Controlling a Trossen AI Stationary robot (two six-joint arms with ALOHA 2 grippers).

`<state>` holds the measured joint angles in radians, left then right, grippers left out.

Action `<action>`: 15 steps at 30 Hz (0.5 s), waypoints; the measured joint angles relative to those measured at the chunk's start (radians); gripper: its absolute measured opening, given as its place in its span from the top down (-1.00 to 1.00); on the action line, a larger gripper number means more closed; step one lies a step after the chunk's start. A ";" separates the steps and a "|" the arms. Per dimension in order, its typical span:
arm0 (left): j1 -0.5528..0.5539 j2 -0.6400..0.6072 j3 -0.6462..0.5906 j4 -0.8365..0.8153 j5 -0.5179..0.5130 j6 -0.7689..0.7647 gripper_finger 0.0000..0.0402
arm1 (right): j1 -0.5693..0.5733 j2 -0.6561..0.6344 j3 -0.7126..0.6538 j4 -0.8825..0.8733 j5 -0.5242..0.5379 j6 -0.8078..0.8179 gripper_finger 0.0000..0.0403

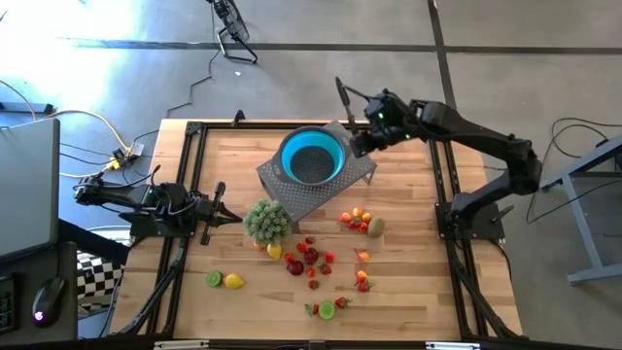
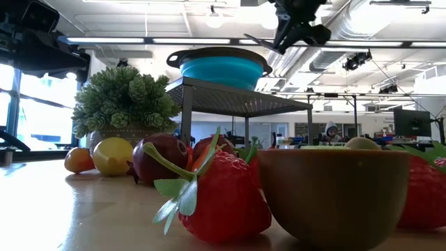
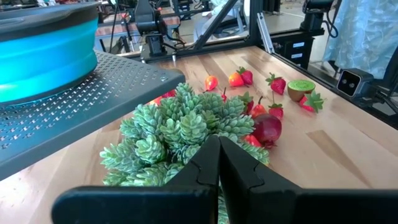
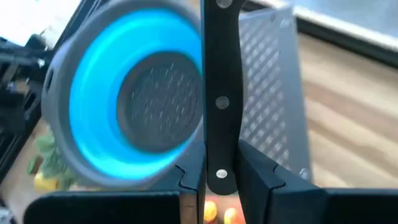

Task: Pick & Place Fruit
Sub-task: Put the black kitchen knife on the shelf to the right of the blue strainer bowl

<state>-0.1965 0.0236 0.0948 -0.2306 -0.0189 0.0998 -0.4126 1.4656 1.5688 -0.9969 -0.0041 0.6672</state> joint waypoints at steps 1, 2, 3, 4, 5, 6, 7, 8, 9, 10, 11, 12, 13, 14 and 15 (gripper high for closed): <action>0.000 0.000 0.000 0.000 0.000 0.000 1.00 | -0.007 0.015 0.029 -0.016 0.002 -0.008 0.74; 0.000 0.000 0.000 0.000 0.000 0.000 1.00 | -0.015 0.028 0.056 -0.038 0.005 -0.014 0.74; 0.000 0.000 0.000 0.000 0.000 0.000 1.00 | -0.024 0.039 0.082 -0.071 0.006 -0.017 0.74; 0.000 0.000 0.000 0.000 0.000 0.000 1.00 | -0.034 0.048 0.101 -0.100 0.008 -0.017 0.74; 0.000 0.000 0.000 0.000 0.000 0.000 1.00 | -0.044 0.057 0.118 -0.128 0.006 -0.017 0.74; 0.000 0.000 0.000 0.000 0.000 0.000 1.00 | -0.054 0.064 0.128 -0.152 0.006 -0.017 0.74; 0.000 0.000 0.000 0.000 0.000 0.000 1.00 | -0.065 0.069 0.131 -0.176 0.007 -0.011 0.74; 0.000 0.000 0.000 0.000 0.000 0.000 1.00 | -0.075 0.074 0.131 -0.202 0.007 -0.005 0.74; 0.000 0.000 0.000 0.000 0.000 0.000 1.00 | -0.084 0.078 0.130 -0.227 0.005 0.003 0.74; 0.000 0.000 0.000 0.000 0.000 0.000 1.00 | -0.091 0.083 0.130 -0.251 0.006 0.008 0.74; 0.000 0.000 0.000 0.000 0.000 0.000 1.00 | -0.099 0.089 0.130 -0.273 0.006 0.011 0.74; 0.000 0.000 0.000 0.000 0.000 0.000 1.00 | -0.103 0.095 0.130 -0.294 0.009 0.011 0.74; 0.000 0.000 0.000 0.000 0.000 0.000 1.00 | -0.106 0.102 0.130 -0.312 0.008 0.012 0.74; 0.000 0.000 0.000 0.000 0.000 0.000 1.00 | -0.108 0.110 0.130 -0.321 0.007 0.012 0.74; 0.000 0.000 0.000 0.000 0.000 0.000 1.00 | -0.108 0.118 0.130 -0.326 0.004 0.012 0.74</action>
<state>-0.1966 0.0235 0.0948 -0.2306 -0.0189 0.0998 -0.5201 1.5840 1.6989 -1.3228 -0.0001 0.6796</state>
